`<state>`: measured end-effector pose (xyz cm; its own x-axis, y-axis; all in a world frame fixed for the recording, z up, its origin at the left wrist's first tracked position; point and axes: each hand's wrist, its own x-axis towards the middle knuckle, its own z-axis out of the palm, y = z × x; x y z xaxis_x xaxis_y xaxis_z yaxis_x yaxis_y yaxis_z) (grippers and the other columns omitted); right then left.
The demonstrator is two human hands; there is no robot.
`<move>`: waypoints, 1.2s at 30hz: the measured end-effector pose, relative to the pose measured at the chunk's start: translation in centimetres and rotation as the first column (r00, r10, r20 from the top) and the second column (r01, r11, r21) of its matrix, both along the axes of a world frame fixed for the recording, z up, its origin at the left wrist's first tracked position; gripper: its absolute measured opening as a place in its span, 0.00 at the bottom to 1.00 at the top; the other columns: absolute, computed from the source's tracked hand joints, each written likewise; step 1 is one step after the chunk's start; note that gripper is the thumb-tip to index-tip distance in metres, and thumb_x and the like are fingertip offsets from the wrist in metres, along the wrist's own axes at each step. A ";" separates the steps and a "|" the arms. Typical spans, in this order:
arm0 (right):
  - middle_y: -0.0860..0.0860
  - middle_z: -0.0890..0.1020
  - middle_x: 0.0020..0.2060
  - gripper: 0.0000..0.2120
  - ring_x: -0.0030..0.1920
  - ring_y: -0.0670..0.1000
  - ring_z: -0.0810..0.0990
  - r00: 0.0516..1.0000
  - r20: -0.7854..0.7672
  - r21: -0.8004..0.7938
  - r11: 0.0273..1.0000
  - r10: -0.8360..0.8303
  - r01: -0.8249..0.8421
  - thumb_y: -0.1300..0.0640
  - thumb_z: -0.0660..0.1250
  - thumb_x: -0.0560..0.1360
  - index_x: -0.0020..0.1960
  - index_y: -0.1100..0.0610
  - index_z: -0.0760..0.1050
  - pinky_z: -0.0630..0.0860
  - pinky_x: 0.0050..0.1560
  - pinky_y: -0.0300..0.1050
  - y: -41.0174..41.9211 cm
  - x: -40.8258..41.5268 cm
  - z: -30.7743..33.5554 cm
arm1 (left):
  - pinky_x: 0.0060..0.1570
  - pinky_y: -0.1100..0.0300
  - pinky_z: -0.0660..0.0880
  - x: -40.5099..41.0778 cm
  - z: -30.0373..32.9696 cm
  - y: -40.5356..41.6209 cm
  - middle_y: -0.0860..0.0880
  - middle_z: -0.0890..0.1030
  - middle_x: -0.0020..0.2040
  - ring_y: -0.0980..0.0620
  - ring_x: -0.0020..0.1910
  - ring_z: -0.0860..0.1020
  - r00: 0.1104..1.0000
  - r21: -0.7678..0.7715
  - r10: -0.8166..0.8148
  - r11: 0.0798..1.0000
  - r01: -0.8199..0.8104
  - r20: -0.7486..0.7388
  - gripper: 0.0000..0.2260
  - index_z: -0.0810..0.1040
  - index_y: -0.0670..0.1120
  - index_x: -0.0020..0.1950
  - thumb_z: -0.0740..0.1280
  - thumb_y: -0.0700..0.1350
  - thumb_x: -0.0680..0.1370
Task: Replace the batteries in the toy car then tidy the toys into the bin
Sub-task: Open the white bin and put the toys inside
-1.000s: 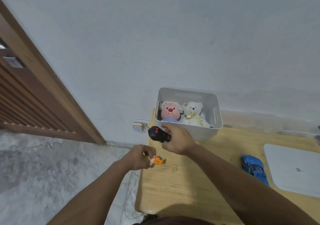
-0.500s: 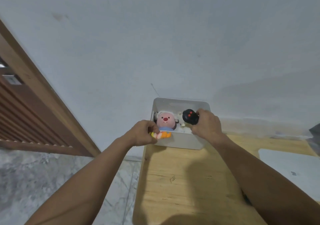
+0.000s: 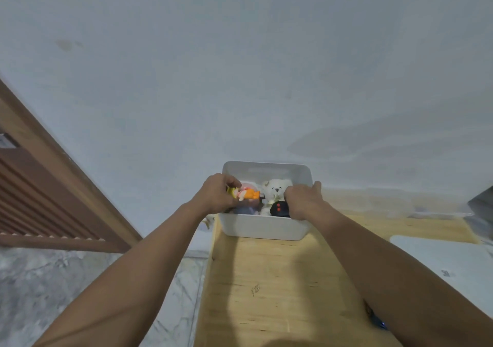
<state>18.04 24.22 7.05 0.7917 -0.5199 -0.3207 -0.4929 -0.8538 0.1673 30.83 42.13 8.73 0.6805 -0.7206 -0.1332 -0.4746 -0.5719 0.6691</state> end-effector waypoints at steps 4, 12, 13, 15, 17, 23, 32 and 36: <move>0.49 0.77 0.44 0.11 0.52 0.54 0.76 0.996 0.009 0.017 0.996 0.089 -0.089 0.61 0.62 0.71 0.51 0.49 0.75 0.60 0.58 0.55 -1.0 0.3 -0.9 | 0.47 0.62 0.71 0.3 -0.1 -1.6 0.49 0.81 0.55 0.51 0.51 0.77 0.997 0.010 0.071 0.997 -0.071 0.014 0.26 0.81 0.45 0.58 0.81 0.50 0.63; 0.50 0.77 0.42 0.12 0.51 0.55 0.76 0.987 0.039 0.033 0.987 0.155 -0.156 0.61 0.62 0.71 0.51 0.50 0.76 0.61 0.53 0.53 -2.3 0.3 -1.5 | 0.54 0.57 0.73 -0.4 -1.4 -4.3 0.47 0.79 0.56 0.47 0.56 0.77 0.997 0.099 0.025 0.995 -0.032 0.068 0.29 0.79 0.42 0.61 0.81 0.51 0.64; 0.50 0.78 0.43 0.11 0.51 0.55 0.76 0.986 0.043 0.040 0.986 0.163 -0.164 0.60 0.63 0.71 0.52 0.50 0.76 0.61 0.53 0.53 -2.4 0.3 -1.6 | 0.53 0.58 0.73 -0.3 -1.9 -4.7 0.46 0.79 0.56 0.47 0.56 0.77 0.996 0.108 0.017 0.994 -0.026 0.083 0.27 0.79 0.42 0.60 0.80 0.50 0.65; 0.51 0.80 0.45 0.12 0.52 0.55 0.77 0.983 0.060 0.068 0.982 0.172 -0.176 0.58 0.63 0.72 0.54 0.50 0.76 0.62 0.53 0.53 -2.7 0.3 -1.7 | 0.53 0.59 0.72 -0.2 -2.7 -5.2 0.45 0.79 0.57 0.45 0.57 0.77 0.991 0.146 -0.008 0.989 -0.011 0.132 0.21 0.80 0.43 0.60 0.77 0.46 0.69; 0.51 0.81 0.47 0.12 0.52 0.55 0.77 0.982 0.073 0.110 0.977 0.175 -0.183 0.58 0.63 0.72 0.55 0.51 0.76 0.62 0.54 0.53 -2.8 0.4 -1.9 | 0.53 0.59 0.71 -0.1 -3.4 -5.7 0.45 0.79 0.59 0.44 0.58 0.76 0.985 0.183 -0.031 0.983 0.000 0.167 0.18 0.80 0.43 0.61 0.74 0.43 0.72; 0.52 0.81 0.50 0.15 0.54 0.56 0.78 0.971 0.113 0.166 0.960 0.208 -0.225 0.61 0.64 0.72 0.58 0.52 0.74 0.64 0.54 0.52 -3.5 0.5 -2.2 | 0.55 0.60 0.71 0.2 -5.3 -6.6 0.42 0.79 0.60 0.43 0.59 0.76 0.984 0.200 -0.032 0.980 -0.005 0.177 0.16 0.80 0.42 0.62 0.69 0.37 0.74; 0.56 0.80 0.54 0.21 0.56 0.58 0.78 0.971 0.076 0.187 0.953 0.226 -0.236 0.62 0.67 0.71 0.63 0.54 0.72 0.74 0.55 0.50 -4.0 0.8 -2.3 | 0.54 0.53 0.74 0.8 -6.3 -7.4 0.42 0.81 0.54 0.42 0.56 0.77 0.970 0.148 -0.101 0.987 0.069 0.220 0.13 0.83 0.41 0.56 0.71 0.35 0.72; 0.57 0.79 0.55 0.21 0.56 0.59 0.79 0.972 0.080 0.200 0.952 0.220 -0.232 0.63 0.67 0.71 0.63 0.55 0.72 0.76 0.55 0.50 -3.9 0.8 -2.2 | 0.51 0.56 0.75 1.3 -5.9 -8.4 0.42 0.82 0.51 0.42 0.52 0.79 0.965 0.094 -0.164 0.985 0.148 0.205 0.11 0.84 0.40 0.52 0.72 0.35 0.69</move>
